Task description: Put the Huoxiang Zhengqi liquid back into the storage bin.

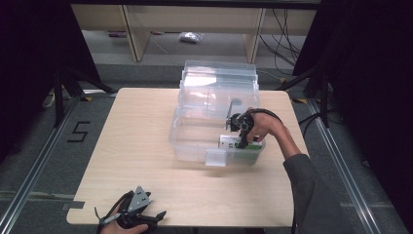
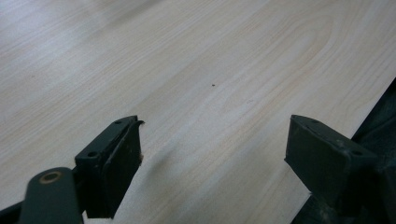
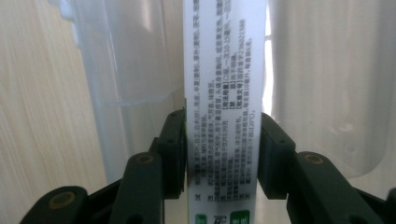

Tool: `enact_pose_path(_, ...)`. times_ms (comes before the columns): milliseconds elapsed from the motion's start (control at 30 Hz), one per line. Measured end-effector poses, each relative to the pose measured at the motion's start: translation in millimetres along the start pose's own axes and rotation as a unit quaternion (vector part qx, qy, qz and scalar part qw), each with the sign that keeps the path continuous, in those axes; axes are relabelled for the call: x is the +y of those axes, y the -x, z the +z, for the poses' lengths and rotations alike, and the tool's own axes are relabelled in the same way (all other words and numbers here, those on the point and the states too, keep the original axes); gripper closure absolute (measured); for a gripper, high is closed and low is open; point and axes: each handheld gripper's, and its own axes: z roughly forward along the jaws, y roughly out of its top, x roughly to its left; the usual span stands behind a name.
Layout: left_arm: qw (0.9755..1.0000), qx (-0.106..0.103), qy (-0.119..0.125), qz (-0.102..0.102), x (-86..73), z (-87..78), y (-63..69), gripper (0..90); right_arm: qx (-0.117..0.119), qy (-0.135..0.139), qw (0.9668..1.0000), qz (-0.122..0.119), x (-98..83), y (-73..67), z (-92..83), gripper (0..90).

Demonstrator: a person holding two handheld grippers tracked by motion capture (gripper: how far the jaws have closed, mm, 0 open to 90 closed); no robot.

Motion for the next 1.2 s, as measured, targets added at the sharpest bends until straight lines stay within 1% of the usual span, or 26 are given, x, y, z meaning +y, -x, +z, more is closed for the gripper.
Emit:
enact_pose_path(33, 1.0000, 0.000, 0.000, -0.001, 0.0, -0.1, 0.2, 17.8, -0.003, 0.008, 1.0000, 0.001, 0.1, -0.4, -3.6, 60.0)
enact_pose_path(67, 0.9999, -0.003, -0.012, 0.009, 0.1, -1.3, -1.4, 17.9, 0.002, 0.017, 0.9998, 0.014, -1.0, -1.8, -7.9, 57.5)
enact_pose_path(100, 0.9999, -0.003, -0.012, 0.009, 0.1, -1.3, -1.4, 17.9, -0.003, 0.024, 0.9996, 0.015, -1.6, -3.0, -11.7, 56.1)
enact_pose_path(133, 1.0000, -0.001, 0.001, -0.005, -0.2, 0.3, 0.5, 17.9, -0.001, 0.028, 0.9995, 0.012, -2.4, -3.6, -15.4, 55.9)
enact_pose_path(167, 1.0000, 0.000, 0.001, 0.000, 0.1, 0.0, 0.2, 17.9, -0.001, 0.028, 0.9995, 0.012, -2.4, -3.6, -15.4, 55.9)
enact_pose_path(233, 1.0000, 0.003, -0.001, 0.001, 0.0, 0.3, 0.1, 17.9, -0.007, 0.041, 0.9985, 0.034, -4.9, -7.4, -24.0, 54.1)
enact_pose_path(267, 1.0000, 0.003, -0.001, 0.001, 0.0, 0.3, 0.1, 17.9, -0.007, 0.041, 0.9985, 0.034, -4.9, -7.4, -24.0, 54.1)
enact_pose_path(300, 0.9999, -0.001, -0.011, 0.009, 0.3, -1.6, -1.2, 17.9, -0.009, 0.056, 0.9978, 0.035, -7.3, -6.0, -27.8, 53.5)
enact_pose_path(333, 1.0000, 0.005, 0.000, -0.001, 0.2, -0.3, 0.2, 17.9, -0.011, 0.058, 0.9974, 0.040, -8.6, -5.9, -29.8, 53.1)
enact_pose_path(367, 1.0000, 0.004, 0.001, -0.003, 0.2, -0.3, 0.5, 17.9, -0.013, 0.063, 0.9973, 0.035, -10.1, -5.3, -31.0, 53.1)
enact_pose_path(400, 1.0000, 0.002, 0.002, -0.004, 0.1, 0.0, 0.6, 17.9, -0.010, 0.060, 0.9967, 0.054, -11.1, -8.0, -32.7, 52.8)
enact_pose_path(433, 1.0000, 0.001, 0.000, -0.001, 0.2, -0.3, 0.1, 17.9, -0.015, 0.063, 0.9968, 0.048, -12.2, -7.4, -34.0, 52.3)
enact_pose_path(533, 1.0000, 0.001, 0.001, -0.002, 0.3, -0.1, 0.4, 17.9, -0.015, 0.070, 0.9962, 0.049, -13.8, -7.5, -36.8, 52.0)
enact_pose_path(567, 1.0000, -0.001, 0.002, -0.006, 0.1, 0.3, 0.9, 17.9, -0.013, 0.077, 0.9953, 0.058, -14.1, -8.6, -38.1, 51.8)
enact_pose_path(600, 0.9998, 0.000, -0.011, 0.014, 0.6, -1.8, -1.3, 17.9, -0.019, 0.080, 0.9951, 0.055, -15.8, -8.5, -41.1, 51.0)
enact_pose_path(633, 1.0000, -0.002, -0.003, -0.001, 0.0, -0.3, 0.2, 17.9, -0.024, 0.081, 0.9944, 0.063, -16.0, -9.3, -42.7, 50.5)
enact_pose_path(700, 1.0000, 0.002, 0.001, -0.003, 0.2, -0.2, 0.1, 17.9, -0.025, 0.093, 0.9913, 0.090, -16.9, -12.5, -45.6, 50.2)
enact_pose_path(733, 1.0000, 0.000, 0.001, -0.004, 0.1, -0.3, 0.4, 17.8, -0.024, 0.101, 0.9916, 0.077, -17.2, -11.0, -46.8, 49.4)
enact_pose_path(800, 1.0000, -0.001, 0.004, -0.002, -0.1, 0.3, 0.2, 17.9, -0.029, 0.102, 0.9914, 0.077, -17.8, -11.0, -48.2, 48.2)
enact_pose_path(867, 1.0000, 0.001, 0.003, -0.003, 0.1, 0.2, 0.2, 17.9, -0.026, 0.122, 0.9882, 0.089, -18.8, -13.6, -51.6, 47.1)
enact_pose_path(967, 1.0000, 0.000, 0.004, -0.001, 0.0, 0.4, 0.2, 17.9, -0.030, 0.121, 0.9871, 0.100, -19.4, -16.1, -52.7, 46.6)
enact_pose_path(1000, 1.0000, 0.001, 0.003, -0.002, 0.0, 0.4, 0.2, 17.9, -0.034, 0.116, 0.9886, 0.089, -20.3, -14.9, -52.7, 46.5)
enact_pose_path(1033, 1.0000, 0.001, 0.004, -0.004, 0.1, 0.3, 0.2, 17.9, -0.029, 0.124, 0.9870, 0.098, -20.3, -16.8, -52.5, 46.1)
enact_pose_path(1100, 1.0000, 0.001, 0.005, -0.003, -0.1, 0.3, 0.3, 17.9, -0.031, 0.122, 0.9864, 0.106, -20.9, -17.7, -52.7, 45.8)
enact_pose_path(1167, 1.0000, 0.001, 0.004, -0.003, -0.1, 0.3, 0.1, 17.9, -0.028, 0.123, 0.9868, 0.102, -21.8, -17.0, -52.9, 45.6)
enact_pose_path(1200, 1.0000, 0.001, 0.005, -0.004, 0.0, 0.4, 0.0, 17.9, -0.034, 0.121, 0.9861, 0.108, -23.0, -17.0, -53.1, 45.2)
